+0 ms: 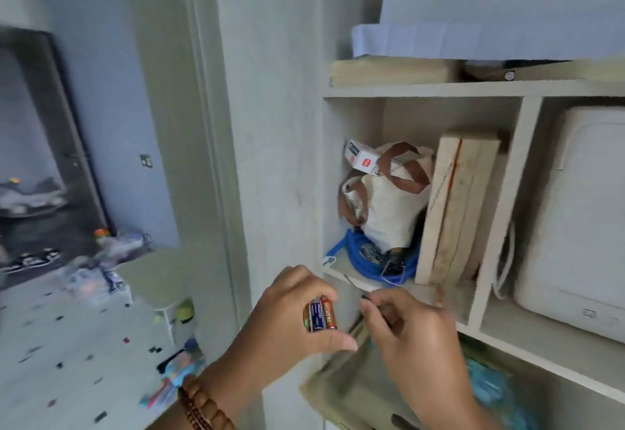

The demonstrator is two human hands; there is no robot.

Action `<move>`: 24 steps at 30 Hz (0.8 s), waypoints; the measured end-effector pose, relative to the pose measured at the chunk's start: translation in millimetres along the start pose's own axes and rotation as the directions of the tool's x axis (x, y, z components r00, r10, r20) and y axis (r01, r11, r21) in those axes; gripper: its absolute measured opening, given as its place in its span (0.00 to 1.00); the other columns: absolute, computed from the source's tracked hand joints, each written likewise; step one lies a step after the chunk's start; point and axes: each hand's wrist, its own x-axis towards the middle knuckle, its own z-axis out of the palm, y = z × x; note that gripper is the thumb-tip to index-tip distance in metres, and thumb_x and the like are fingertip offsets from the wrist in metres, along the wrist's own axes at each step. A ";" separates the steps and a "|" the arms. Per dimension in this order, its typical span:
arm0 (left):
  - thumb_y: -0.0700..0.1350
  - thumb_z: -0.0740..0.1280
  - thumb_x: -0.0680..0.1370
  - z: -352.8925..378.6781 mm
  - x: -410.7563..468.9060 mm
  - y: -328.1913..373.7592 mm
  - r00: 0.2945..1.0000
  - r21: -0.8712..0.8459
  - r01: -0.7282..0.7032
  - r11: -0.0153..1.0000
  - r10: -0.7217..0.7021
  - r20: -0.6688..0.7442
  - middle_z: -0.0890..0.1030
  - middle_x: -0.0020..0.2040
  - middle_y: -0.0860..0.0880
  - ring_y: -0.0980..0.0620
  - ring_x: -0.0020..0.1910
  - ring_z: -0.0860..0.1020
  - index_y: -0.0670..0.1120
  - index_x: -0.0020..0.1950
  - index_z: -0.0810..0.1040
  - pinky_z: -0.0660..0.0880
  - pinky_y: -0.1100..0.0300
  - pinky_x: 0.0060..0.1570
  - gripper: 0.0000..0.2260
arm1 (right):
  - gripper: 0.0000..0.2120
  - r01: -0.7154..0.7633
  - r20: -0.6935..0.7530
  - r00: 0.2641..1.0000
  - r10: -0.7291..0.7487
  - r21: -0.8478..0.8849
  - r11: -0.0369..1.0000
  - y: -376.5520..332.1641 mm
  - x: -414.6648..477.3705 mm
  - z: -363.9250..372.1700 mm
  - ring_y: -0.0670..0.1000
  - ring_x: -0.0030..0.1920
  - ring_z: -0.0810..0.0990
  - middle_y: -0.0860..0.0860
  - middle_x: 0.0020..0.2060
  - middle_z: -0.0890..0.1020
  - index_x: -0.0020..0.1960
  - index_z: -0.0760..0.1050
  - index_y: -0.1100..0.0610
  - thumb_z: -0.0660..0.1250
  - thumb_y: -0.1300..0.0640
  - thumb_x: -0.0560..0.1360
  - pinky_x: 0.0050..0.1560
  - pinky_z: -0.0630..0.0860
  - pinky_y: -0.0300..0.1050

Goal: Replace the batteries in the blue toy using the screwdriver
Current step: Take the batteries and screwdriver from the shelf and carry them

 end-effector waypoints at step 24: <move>0.70 0.73 0.63 -353.4 -235.6 -290.1 0.807 0.276 0.577 0.769 -0.484 -0.338 0.72 0.48 0.64 0.60 0.52 0.74 0.59 0.54 0.78 0.71 0.70 0.46 0.25 | 0.03 0.254 0.319 0.883 -0.345 0.295 0.921 -338.4 -17.4 378.3 0.42 0.22 0.74 0.38 0.20 0.74 0.40 0.82 0.47 0.72 0.49 0.71 0.25 0.74 0.41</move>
